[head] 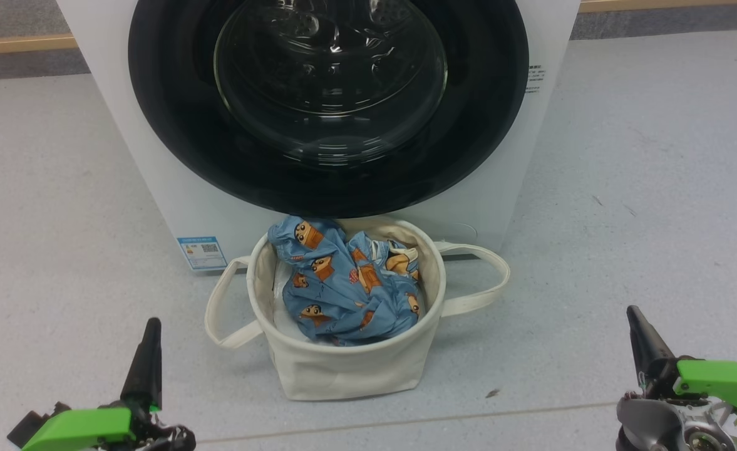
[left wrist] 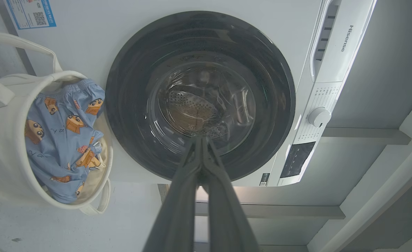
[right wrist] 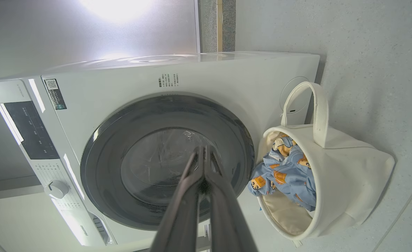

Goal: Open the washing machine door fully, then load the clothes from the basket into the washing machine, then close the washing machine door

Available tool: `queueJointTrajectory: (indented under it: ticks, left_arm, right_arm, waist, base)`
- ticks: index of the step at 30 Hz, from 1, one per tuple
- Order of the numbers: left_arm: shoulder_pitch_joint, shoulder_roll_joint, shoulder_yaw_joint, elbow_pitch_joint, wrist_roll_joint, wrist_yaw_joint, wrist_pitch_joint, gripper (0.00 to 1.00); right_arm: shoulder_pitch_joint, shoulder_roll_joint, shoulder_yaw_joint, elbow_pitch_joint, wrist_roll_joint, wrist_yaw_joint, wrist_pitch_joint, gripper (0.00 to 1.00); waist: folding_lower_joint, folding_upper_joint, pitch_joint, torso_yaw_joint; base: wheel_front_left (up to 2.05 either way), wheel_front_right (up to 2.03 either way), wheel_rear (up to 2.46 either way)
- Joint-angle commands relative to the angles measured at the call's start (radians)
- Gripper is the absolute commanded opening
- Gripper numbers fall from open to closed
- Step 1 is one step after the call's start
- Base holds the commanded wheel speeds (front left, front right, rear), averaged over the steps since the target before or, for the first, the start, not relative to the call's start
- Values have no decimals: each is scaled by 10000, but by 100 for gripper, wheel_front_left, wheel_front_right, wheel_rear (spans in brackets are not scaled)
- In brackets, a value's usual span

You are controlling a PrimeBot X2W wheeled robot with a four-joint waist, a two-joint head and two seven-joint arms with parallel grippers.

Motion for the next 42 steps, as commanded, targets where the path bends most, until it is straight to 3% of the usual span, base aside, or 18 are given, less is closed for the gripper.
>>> queueJointTrajectory:
  ticks: [1,42]
  left_arm:
    - [-290,66,346,-310,40,-82,78,0]
    - [-291,64,349,-309,42,-82,80,0]
  right_arm:
    - [-172,-80,126,-315,-138,2,49,0]
    - [-172,-70,112,-312,-150,2,60,0]
  waist:
    - [0,0,0,0]
    - [0,0,0,0]
  base:
    - [0,0,0]
    - [0,0,0]
